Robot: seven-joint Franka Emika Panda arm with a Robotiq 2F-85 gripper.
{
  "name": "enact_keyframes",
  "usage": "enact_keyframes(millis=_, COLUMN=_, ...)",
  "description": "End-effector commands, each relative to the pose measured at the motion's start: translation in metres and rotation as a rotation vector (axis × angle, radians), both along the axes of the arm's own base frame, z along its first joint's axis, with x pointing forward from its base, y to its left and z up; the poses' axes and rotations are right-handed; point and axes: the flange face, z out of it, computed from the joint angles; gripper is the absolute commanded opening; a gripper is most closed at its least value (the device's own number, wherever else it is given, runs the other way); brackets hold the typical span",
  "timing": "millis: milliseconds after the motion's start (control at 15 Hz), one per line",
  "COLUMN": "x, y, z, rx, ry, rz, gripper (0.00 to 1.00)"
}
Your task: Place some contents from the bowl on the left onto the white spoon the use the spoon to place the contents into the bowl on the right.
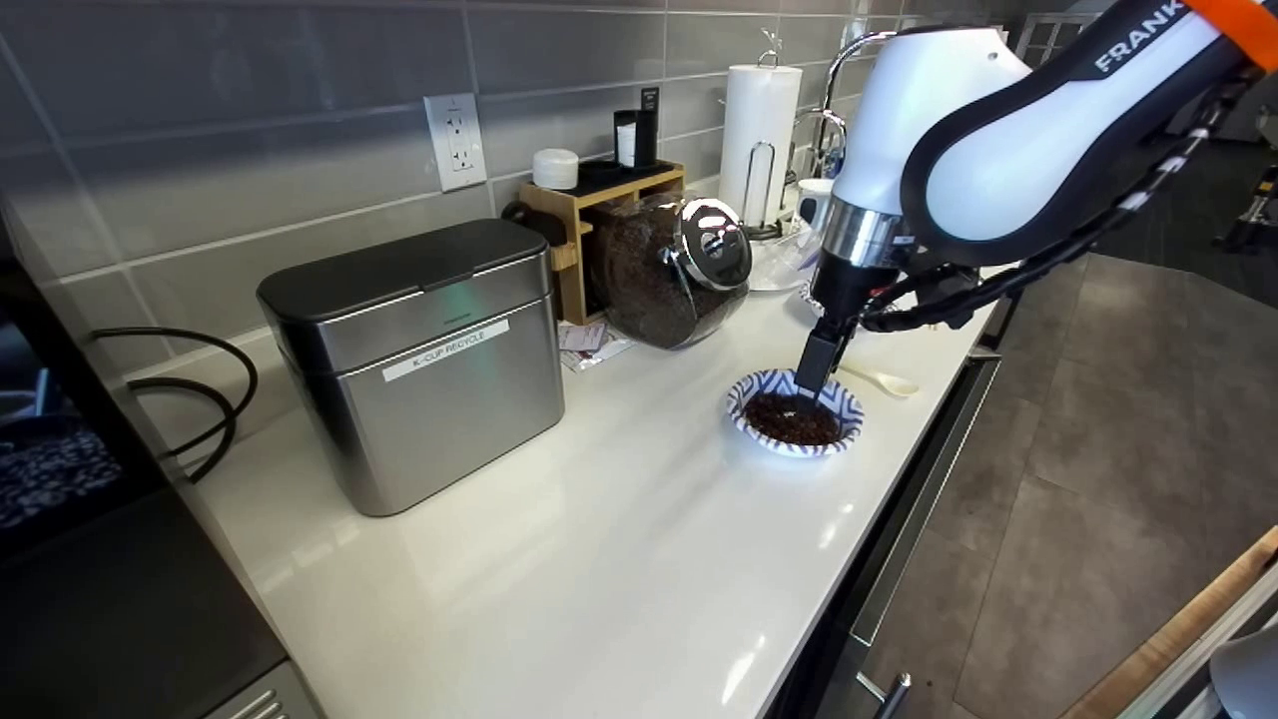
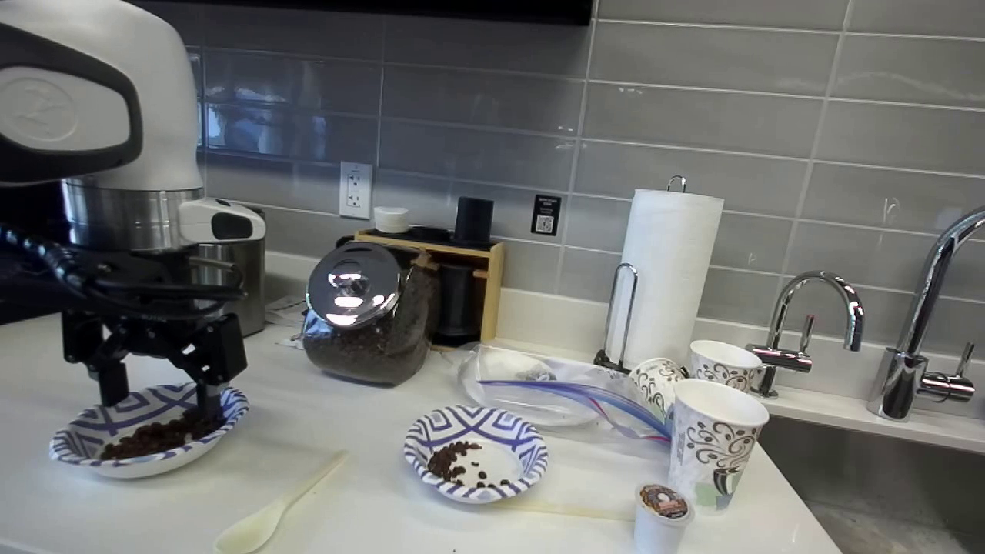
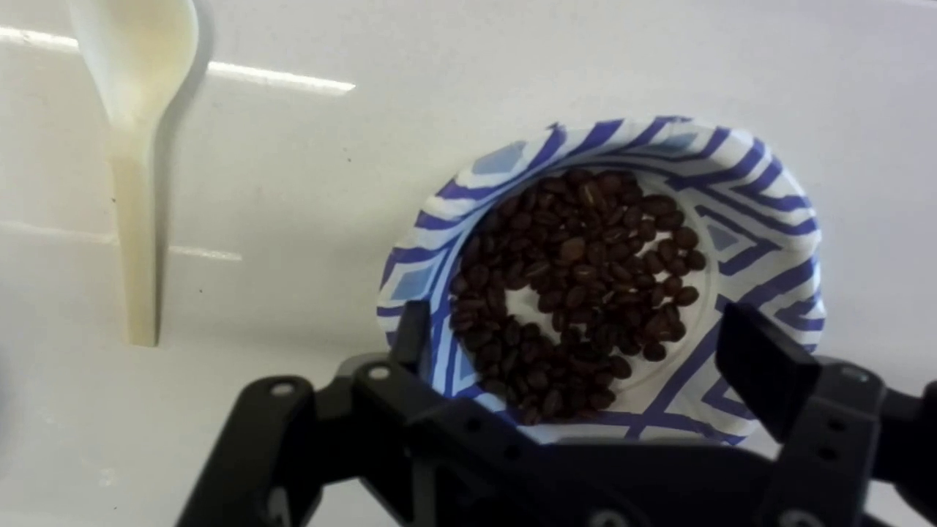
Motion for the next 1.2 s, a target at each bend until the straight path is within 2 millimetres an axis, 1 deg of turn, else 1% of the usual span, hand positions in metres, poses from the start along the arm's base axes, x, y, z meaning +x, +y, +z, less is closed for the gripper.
enact_keyframes(millis=0, x=0.006, y=0.006, z=-0.008, rx=-0.003, ry=-0.009, rz=0.023, gripper=1.0)
enact_keyframes(millis=1133, x=0.022, y=0.024, z=-0.028, rx=-0.021, ry=0.014, rz=0.065, gripper=1.0)
